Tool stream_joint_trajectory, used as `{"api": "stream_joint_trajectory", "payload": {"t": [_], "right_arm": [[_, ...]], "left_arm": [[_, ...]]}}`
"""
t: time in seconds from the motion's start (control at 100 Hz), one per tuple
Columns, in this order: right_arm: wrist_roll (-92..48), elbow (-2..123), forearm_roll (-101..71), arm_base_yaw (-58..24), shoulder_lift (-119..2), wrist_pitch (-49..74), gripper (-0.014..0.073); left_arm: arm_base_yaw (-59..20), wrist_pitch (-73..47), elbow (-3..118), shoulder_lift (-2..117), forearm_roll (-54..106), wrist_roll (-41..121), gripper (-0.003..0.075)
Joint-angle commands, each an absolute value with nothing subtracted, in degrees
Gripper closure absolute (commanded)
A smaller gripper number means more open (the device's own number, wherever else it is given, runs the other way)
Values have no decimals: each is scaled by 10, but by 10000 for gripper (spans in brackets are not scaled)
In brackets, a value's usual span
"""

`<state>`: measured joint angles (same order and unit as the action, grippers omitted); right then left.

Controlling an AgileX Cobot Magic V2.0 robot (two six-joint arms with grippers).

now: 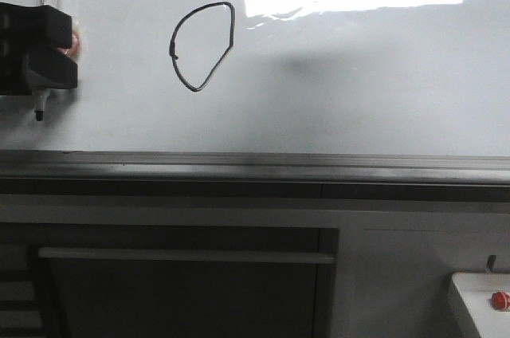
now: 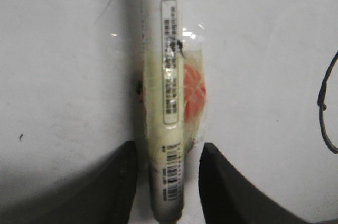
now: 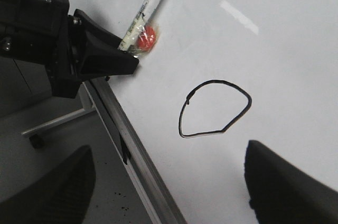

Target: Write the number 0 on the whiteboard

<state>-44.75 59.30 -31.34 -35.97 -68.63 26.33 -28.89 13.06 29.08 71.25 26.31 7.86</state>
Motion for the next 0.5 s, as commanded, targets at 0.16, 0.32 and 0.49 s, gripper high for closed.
{"api": "stream_joint_trajectory", "payload": {"t": [0.16, 0.32, 0.49], "right_arm": [[-450, 612, -324, -355, -673, 236, 76], [-449, 611, -324, -352, -660, 239, 139], [-446, 585, -324, -331, -612, 240, 615]], "left_arm": [[-288, 142, 309, 652, 214, 80, 435], [-288, 105, 309, 600, 202, 80, 437], [-288, 89, 308, 535, 202, 80, 583]]}}
